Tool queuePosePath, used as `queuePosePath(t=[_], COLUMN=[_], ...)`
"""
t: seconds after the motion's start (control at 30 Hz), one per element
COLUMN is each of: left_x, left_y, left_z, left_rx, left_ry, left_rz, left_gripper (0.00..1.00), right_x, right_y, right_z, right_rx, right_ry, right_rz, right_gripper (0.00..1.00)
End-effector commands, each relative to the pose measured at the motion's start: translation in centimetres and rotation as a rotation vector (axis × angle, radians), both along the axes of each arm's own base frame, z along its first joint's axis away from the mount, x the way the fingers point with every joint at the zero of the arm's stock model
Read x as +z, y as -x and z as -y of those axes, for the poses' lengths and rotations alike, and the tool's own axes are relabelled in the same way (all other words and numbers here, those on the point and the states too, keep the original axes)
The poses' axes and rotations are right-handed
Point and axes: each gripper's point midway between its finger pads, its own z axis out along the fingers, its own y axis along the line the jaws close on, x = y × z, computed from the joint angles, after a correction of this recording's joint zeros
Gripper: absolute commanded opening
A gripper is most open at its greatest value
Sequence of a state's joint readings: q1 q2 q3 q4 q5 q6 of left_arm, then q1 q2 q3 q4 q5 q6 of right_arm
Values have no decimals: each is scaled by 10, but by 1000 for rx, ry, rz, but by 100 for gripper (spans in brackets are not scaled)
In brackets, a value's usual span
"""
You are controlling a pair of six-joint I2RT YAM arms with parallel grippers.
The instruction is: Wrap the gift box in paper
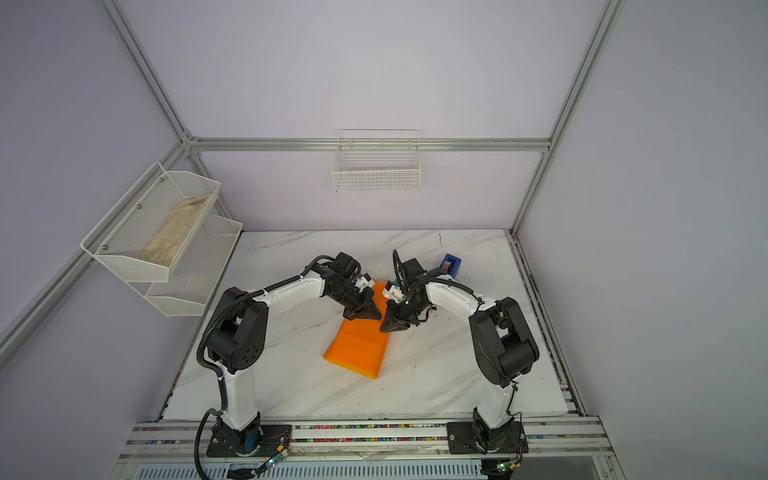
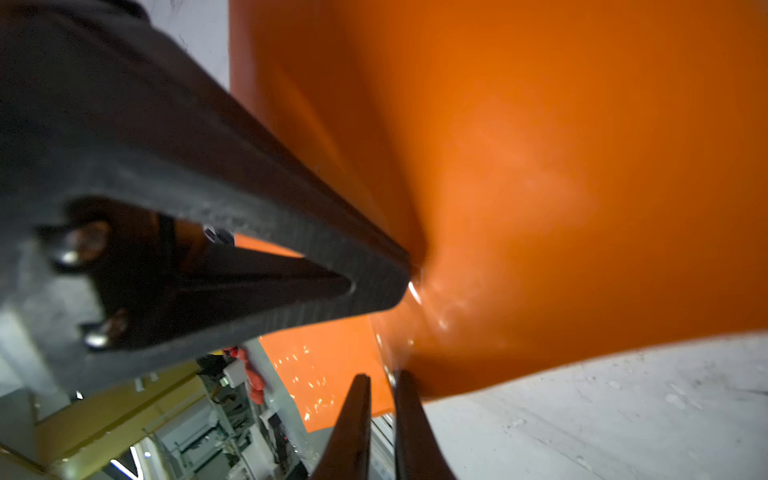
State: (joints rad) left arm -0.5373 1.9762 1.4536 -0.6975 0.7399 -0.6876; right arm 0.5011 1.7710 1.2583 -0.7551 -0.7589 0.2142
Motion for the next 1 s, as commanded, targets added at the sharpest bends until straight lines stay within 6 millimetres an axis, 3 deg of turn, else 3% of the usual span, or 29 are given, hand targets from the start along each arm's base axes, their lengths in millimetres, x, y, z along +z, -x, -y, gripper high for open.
queuePosePath(t=[0.0,0.27,0.43,0.53,0.67,0.8,0.97], left_x=[-40,-40,-40,-39,-39,-38,-36], left_y=[21,20,20,19,19,18,19], left_z=[-26,-29,-29,-29,-29,-29,-30], left_rx=[13,15,11,11,12,13,13], left_ry=[-155,-166,-164,-164,-165,-163,-166], left_rz=[-78,-72,-71,-69,-68,-66,-66], left_gripper=[0,0,0,0,0,0,0], right_x=[9,31,41,45,41,30,3], right_y=[12,15,4,-5,-15,-26,-28], right_z=[17,45,45,30,4,-15,-18], right_rx=[-24,-127,-121,-135,-160,-175,-175], right_ry=[65,194,207,131,-10,-81,-61], right_rz=[4,72,117,122,85,65,34], right_gripper=[23,24,23,20,0,0,0])
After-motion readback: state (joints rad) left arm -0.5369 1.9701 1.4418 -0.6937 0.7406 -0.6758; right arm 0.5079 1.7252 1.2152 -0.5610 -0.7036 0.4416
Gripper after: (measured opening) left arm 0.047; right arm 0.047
